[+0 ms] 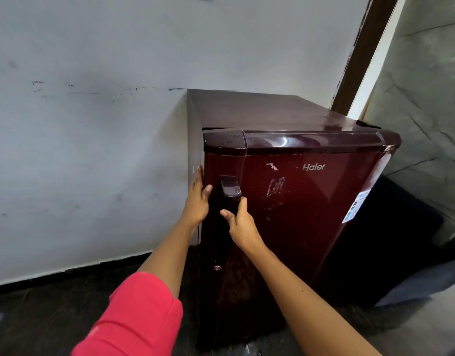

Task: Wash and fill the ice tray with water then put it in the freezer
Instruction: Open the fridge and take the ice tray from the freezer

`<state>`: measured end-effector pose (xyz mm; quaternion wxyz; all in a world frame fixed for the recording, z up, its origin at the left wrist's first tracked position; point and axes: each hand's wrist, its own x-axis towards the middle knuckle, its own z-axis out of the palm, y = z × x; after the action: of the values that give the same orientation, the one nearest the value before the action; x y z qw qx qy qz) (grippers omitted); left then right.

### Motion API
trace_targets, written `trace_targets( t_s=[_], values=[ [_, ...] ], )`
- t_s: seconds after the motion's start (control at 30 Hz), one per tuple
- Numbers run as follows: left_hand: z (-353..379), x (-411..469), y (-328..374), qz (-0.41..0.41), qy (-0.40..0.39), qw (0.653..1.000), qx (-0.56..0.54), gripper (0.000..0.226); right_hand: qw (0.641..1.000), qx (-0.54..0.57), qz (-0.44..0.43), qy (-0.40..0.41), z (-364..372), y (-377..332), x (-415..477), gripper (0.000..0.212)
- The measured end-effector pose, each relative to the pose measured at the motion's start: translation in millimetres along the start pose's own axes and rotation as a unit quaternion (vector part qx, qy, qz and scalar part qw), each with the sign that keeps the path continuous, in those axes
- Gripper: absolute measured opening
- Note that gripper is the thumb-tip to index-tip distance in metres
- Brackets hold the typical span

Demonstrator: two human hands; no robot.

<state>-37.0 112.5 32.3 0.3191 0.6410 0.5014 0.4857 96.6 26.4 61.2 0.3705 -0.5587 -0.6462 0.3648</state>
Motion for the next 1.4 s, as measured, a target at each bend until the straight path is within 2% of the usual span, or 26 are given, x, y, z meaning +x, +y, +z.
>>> trace_targets(
  t_s=[0.17, 0.37, 0.5, 0.67, 0.87, 1.0, 1.27, 1.4],
  values=[
    [1, -27, 23, 0.008, 0.010, 1.000, -0.004, 0.060, 1.000, 0.009, 0.013, -0.002, -3, 9, -11, 0.039],
    [17, -72, 47, -0.011, 0.062, 0.998, -0.006, 0.060, 1.000, 0.014, 0.007, 0.003, -14, 12, -49, 0.057],
    [29, -102, 51, -0.015, 0.104, 0.994, 0.024, 0.062, 1.000, 0.005, -0.024, 0.012, -26, 18, -86, 0.066],
    [51, -148, 64, 0.019, 0.148, 0.986, 0.078, 0.070, 0.998, 0.033, -0.043, 0.023, -48, 28, -133, 0.060],
    [86, -210, 96, 0.040, 0.189, 0.970, 0.147, 0.086, 0.994, 0.076, -0.042, 0.063, -76, 51, -189, 0.064],
    [107, -246, 117, 0.086, 0.166, 0.967, 0.173, 0.095, 0.986, 0.115, -0.037, 0.111, -104, 65, -231, 0.066],
    [170, -305, 145, 0.211, 0.103, 0.958, 0.168, 0.079, 0.963, 0.131, -0.017, 0.237, -167, 93, -299, 0.053],
    [196, -318, 156, 0.282, 0.065, 0.937, 0.193, 0.064, 0.944, 0.109, 0.011, 0.312, -194, 107, -320, 0.063]
  ],
)
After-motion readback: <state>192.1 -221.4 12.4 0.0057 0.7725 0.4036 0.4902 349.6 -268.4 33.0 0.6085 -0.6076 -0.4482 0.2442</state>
